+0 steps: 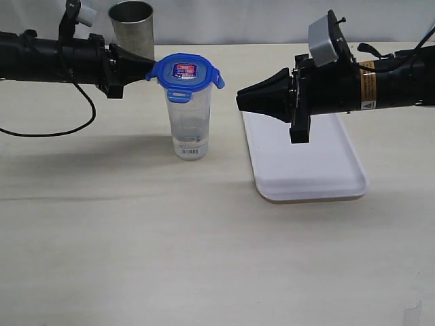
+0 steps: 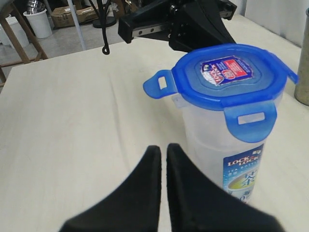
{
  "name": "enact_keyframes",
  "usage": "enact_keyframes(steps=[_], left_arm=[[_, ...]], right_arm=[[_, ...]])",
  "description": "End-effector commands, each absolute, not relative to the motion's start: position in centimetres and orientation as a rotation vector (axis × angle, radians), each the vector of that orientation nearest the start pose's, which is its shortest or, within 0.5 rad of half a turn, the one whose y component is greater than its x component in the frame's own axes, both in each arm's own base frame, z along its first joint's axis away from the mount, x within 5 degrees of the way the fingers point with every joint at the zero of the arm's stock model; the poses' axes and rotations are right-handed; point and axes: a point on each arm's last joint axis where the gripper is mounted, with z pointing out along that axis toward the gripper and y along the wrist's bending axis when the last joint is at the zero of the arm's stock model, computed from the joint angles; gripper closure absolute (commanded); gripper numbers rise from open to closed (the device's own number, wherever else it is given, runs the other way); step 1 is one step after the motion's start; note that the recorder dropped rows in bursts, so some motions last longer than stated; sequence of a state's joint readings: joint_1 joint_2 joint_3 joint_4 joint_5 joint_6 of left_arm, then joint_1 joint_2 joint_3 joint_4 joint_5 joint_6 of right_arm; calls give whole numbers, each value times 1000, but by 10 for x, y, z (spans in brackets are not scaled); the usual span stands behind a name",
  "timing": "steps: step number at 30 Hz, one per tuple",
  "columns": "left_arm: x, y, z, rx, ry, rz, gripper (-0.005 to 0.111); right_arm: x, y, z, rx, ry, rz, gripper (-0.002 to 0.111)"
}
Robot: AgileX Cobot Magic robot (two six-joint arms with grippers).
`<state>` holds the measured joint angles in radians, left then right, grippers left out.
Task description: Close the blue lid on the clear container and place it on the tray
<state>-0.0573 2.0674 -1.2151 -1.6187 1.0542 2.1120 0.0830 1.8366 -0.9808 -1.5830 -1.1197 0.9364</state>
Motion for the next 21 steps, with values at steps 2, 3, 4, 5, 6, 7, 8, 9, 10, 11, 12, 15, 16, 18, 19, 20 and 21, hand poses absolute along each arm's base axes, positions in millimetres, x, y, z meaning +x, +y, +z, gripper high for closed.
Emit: enact_keyframes(steps=[2, 3, 4, 5, 6, 7, 8, 9, 10, 11, 12, 15, 16, 18, 19, 20, 21], left_arm=[[394, -102, 169, 1019, 1713, -921, 107], [394, -102, 169, 1017, 1714, -922, 107], [394, -102, 169, 1018, 1716, -924, 107], [394, -102, 169, 1020, 1717, -923, 107], [394, -102, 169, 1018, 1718, -925, 107], [394, -102, 169, 1020, 1718, -924, 107], [394, -102, 169, 1020, 1719, -925, 107], [394, -102, 169, 1020, 1719, -925, 107], [394, -102, 169, 1020, 1721, -927, 107], [394, -102, 169, 1020, 1724, -928, 107], [393, -102, 168, 1031, 1725, -926, 107], [393, -102, 168, 1035, 1731, -928, 107], [393, -101, 168, 1030, 1734, -929, 107], [393, -99, 169, 1025, 1736, -928, 107], [393, -99, 169, 1028, 1732, -933, 107], [393, -97, 170, 1024, 1728, -942, 107], [392, -95, 170, 1021, 1722, -949, 107]], right_arm=[[328, 110, 200, -1173, 1616, 932, 104], [328, 110, 200, -1173, 1616, 932, 104], [328, 110, 200, -1173, 1616, 932, 104], [328, 110, 200, -1173, 1616, 932, 104], [328, 110, 200, -1173, 1616, 932, 104], [328, 110, 200, -1173, 1616, 932, 104], [328, 110, 200, -1173, 1616, 932, 104], [328, 110, 200, -1173, 1616, 932, 104], [328, 110, 200, -1173, 1616, 932, 104], [328, 110, 200, -1173, 1616, 932, 104], [328, 110, 200, -1173, 1616, 932, 104], [328, 110, 200, -1173, 1616, 932, 104], [328, 110, 200, -1173, 1616, 932, 104], [328, 110, 200, -1173, 1616, 932, 104], [328, 110, 200, -1173, 1616, 932, 104], [328, 110, 200, -1173, 1616, 932, 104], [328, 110, 200, -1173, 1616, 932, 104]])
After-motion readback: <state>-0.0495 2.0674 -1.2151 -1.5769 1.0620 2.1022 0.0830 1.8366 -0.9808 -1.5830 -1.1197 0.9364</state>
